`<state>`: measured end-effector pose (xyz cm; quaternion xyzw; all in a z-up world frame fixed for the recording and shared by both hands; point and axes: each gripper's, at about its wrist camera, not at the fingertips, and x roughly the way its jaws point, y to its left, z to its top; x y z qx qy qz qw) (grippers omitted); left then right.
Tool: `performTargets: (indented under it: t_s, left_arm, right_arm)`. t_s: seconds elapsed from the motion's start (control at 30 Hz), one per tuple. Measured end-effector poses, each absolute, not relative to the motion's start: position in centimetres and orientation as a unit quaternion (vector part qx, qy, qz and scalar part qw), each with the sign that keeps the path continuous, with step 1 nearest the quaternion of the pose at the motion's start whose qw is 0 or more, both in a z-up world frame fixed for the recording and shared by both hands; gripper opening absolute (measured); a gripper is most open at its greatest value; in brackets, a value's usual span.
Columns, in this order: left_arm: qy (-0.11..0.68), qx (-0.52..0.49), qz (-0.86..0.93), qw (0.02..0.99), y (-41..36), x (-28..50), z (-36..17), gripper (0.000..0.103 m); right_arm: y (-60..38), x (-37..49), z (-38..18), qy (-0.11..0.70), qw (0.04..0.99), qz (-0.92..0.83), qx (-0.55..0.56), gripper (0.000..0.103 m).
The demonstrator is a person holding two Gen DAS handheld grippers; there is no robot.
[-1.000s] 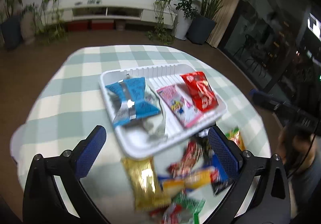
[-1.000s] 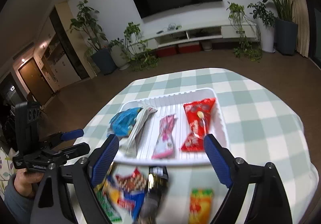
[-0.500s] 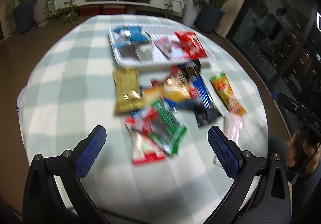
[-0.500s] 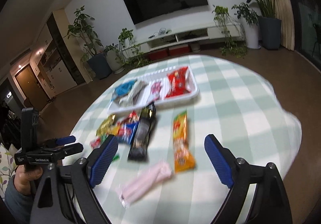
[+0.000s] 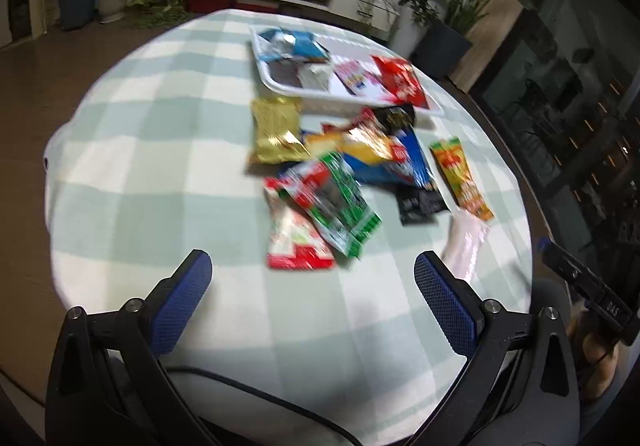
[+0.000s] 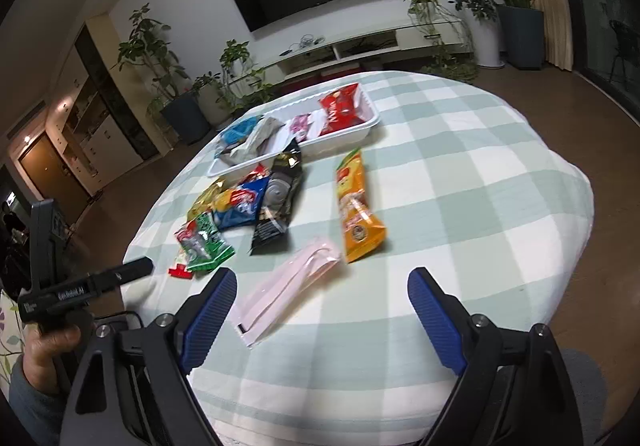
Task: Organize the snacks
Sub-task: 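Withdraw both tools back toward the remaining snack pile, then grasp the gold wrapper with the left gripper while the right grasps the orange candy stick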
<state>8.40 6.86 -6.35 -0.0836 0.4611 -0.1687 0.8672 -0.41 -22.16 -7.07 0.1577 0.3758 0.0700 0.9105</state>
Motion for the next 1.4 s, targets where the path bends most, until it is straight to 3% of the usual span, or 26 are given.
performTargets:
  t_s: [0.2, 0.3, 0.4, 0.6, 0.8, 0.9, 0.93, 1.4]
  left_arm:
    - [0.468, -0.044, -0.149, 0.870, 6.5, 13.7, -4.8, 0.101]
    - [0.477, -0.025, -0.143, 0.867, 5.6, 17.2, -4.2, 0.095]
    - [0.499, 0.002, -0.142, 0.855, 4.4, 20.6, -4.6, 0.082]
    - [0.541, 0.028, -0.126, 0.831, 3.9, 25.3, -7.4, 0.065]
    - [0.557, 0.030, -0.134, 0.819, 3.5, 26.5, -9.4, 0.057]
    - [0.557, 0.031, -0.135, 0.819, 3.4, 26.8, -9.7, 0.037]
    - [0.557, 0.034, -0.134, 0.819, 3.4, 26.7, -9.8, 0.034]
    - [0.543, 0.041, -0.152, 0.825, 4.0, 24.7, -9.4, 0.033]
  right_arm:
    - [-22.5, 0.0, -7.7, 0.384, 0.907, 0.066, 0.162, 0.088]
    - [-22.4, 0.2, -8.0, 0.387, 0.906, 0.067, 0.158, 0.086]
    - [-22.6, 0.3, -8.0, 0.390, 0.905, 0.066, 0.156, 0.084]
    - [-23.1, 0.6, -8.4, 0.393, 0.903, 0.063, 0.161, 0.081]
    - [-23.0, 1.0, -8.9, 0.399, 0.899, 0.066, 0.164, 0.078]
    - [-22.6, 1.0, -8.9, 0.402, 0.899, 0.072, 0.158, 0.077]
    - [-22.5, 1.0, -8.9, 0.403, 0.899, 0.072, 0.159, 0.076]
    - [-22.3, 1.4, -8.5, 0.401, 0.901, 0.070, 0.147, 0.074]
